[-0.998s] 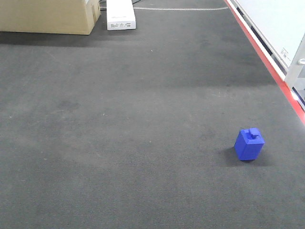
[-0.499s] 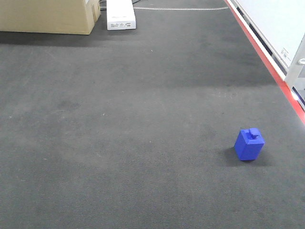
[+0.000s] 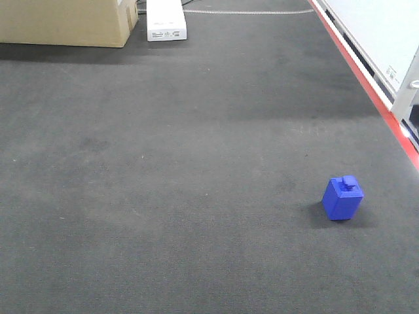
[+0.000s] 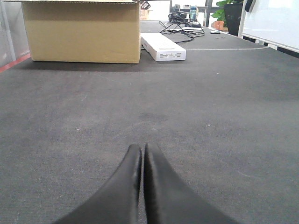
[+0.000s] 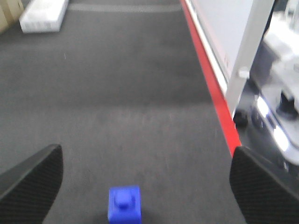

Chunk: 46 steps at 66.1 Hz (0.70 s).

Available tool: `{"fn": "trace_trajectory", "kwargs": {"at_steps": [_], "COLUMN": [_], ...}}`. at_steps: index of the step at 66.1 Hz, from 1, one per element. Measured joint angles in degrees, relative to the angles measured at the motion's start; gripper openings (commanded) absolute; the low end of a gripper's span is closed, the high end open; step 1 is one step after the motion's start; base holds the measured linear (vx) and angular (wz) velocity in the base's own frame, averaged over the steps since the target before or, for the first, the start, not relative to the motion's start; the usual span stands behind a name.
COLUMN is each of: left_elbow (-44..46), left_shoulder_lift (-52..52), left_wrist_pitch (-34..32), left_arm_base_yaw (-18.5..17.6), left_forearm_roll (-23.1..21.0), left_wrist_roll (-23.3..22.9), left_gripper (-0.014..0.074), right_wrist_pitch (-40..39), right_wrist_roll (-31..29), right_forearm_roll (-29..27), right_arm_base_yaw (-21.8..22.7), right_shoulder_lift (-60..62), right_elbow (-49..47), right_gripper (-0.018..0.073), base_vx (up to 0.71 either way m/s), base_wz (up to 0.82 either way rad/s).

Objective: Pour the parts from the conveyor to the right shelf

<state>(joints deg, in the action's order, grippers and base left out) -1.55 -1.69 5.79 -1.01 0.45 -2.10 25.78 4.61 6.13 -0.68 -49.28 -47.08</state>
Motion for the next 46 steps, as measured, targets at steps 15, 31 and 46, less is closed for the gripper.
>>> {"fn": "trace_trajectory", "kwargs": {"at_steps": [15, 31, 46], "left_elbow": [0.0, 0.0, 0.0], "left_shoulder_lift": [0.0, 0.0, 0.0], "left_wrist_pitch": [0.0, 0.0, 0.0], "left_arm_base_yaw": [0.0, 0.0, 0.0], "left_forearm_roll": [0.0, 0.0, 0.0], "left_wrist_roll": [0.0, 0.0, 0.0], "left_gripper": [-0.0006, -0.0006, -0.0006], "right_wrist_pitch": [12.2, 25.1, 37.0], "right_wrist_roll": [-3.2, -2.8, -6.7], "right_forearm_roll": [-0.2, -0.9, -6.9], "right_arm_base_yaw": [-2.6, -5.2, -2.2], "right_shoulder_lift": [-9.0, -24.1, -37.9], "right_elbow": [-8.7, -20.7, -31.5], "right_gripper": [0.0669, 0.0644, 0.0630], "base_vx": [0.00, 0.00, 0.00], "base_wz": [0.00, 0.00, 0.00]}}
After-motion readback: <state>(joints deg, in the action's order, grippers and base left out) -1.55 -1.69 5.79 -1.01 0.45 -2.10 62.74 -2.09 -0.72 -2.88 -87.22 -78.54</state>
